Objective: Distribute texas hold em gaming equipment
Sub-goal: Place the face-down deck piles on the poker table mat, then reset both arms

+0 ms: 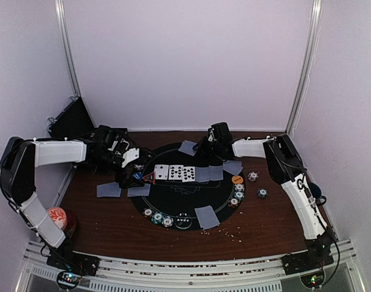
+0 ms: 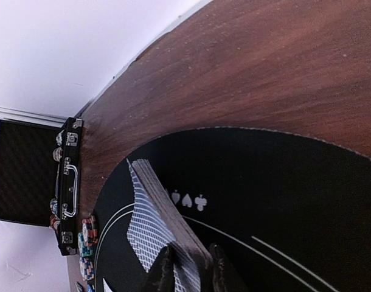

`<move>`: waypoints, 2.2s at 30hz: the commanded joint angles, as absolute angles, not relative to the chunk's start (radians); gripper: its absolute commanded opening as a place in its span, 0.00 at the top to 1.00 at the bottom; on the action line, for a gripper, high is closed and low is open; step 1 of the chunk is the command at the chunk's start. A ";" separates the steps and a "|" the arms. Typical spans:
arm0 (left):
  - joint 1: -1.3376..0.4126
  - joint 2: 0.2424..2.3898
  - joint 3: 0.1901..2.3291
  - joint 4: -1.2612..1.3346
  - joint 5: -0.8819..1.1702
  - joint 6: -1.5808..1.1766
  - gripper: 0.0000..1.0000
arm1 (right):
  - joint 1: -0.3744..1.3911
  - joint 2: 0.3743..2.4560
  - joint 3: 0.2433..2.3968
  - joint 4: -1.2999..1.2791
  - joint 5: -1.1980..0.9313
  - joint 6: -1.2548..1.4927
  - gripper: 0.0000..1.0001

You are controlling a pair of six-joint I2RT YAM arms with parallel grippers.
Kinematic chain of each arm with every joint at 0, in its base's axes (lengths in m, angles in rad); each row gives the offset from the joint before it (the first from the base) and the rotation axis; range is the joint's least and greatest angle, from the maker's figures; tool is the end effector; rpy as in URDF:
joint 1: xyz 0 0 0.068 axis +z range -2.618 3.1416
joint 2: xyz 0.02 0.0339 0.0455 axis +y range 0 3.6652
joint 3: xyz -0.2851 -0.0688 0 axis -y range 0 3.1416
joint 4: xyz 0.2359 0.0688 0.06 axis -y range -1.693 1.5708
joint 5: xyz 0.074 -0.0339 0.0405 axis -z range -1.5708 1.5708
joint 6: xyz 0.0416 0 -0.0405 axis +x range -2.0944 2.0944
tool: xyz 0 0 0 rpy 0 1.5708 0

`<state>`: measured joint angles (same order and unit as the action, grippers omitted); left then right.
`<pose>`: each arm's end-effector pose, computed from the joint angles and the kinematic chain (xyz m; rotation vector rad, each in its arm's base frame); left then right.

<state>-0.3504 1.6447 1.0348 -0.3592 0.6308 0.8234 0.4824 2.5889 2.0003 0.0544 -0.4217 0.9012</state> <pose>0.3012 -0.1362 0.2232 1.5056 1.8324 -0.5769 0.5135 0.2881 0.1251 0.2039 2.3124 1.2181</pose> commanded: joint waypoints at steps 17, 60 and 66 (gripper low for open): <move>-0.341 1.657 1.043 -0.327 0.627 0.810 0.02 | 0.466 2.505 2.023 -0.183 -0.199 0.780 0.44; -0.181 0.523 0.489 -0.080 0.085 0.339 0.02 | 0.477 0.667 0.745 -0.412 0.114 0.403 0.00; -0.181 0.356 0.445 -0.092 0.073 0.337 0.02 | 0.477 0.612 0.729 -0.397 0.118 0.399 0.00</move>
<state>-0.1886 0.4118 0.4652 -0.0872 0.0822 0.3557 0.4736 0.6514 0.7349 -0.4164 0.1265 0.4129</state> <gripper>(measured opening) 0.978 0.999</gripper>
